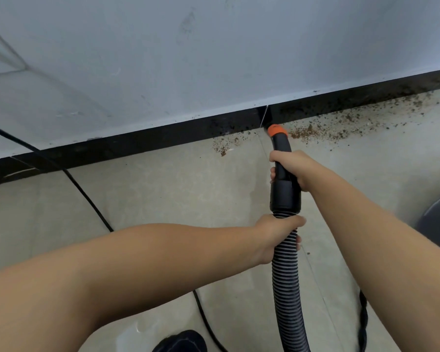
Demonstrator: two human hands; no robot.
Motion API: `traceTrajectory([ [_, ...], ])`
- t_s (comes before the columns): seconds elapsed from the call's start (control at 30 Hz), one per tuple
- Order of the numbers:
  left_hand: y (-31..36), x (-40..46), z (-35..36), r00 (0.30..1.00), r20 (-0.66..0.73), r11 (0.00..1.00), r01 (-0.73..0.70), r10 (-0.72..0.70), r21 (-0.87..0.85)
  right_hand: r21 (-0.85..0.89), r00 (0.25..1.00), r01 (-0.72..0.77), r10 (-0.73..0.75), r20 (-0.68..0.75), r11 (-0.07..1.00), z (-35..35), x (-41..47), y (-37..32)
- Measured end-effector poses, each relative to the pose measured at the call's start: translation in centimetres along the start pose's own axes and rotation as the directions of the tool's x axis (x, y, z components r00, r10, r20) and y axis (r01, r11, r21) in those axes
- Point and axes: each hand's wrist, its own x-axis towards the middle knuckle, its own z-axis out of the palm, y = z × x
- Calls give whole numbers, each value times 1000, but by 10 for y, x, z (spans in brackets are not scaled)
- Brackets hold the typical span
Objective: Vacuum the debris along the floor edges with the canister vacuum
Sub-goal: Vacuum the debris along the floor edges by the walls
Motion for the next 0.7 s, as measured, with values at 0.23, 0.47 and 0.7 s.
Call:
traceTrajectory([
  [0.23, -11, -9, -14, 1000, -29, 999, 7, -8, -36, -5, 999, 2, -2, 37, 1000, 20, -7, 6],
  [0.47, -19, -23, -20, 998, -62, 999, 10, -13, -52, -56, 994, 7, -1, 106, 998, 41, -14, 6],
  [0.7, -13, -32, -25, 998, -70, 996, -4, -2, -86, -90, 986, -8, 23, 164, 996, 48, -16, -2],
])
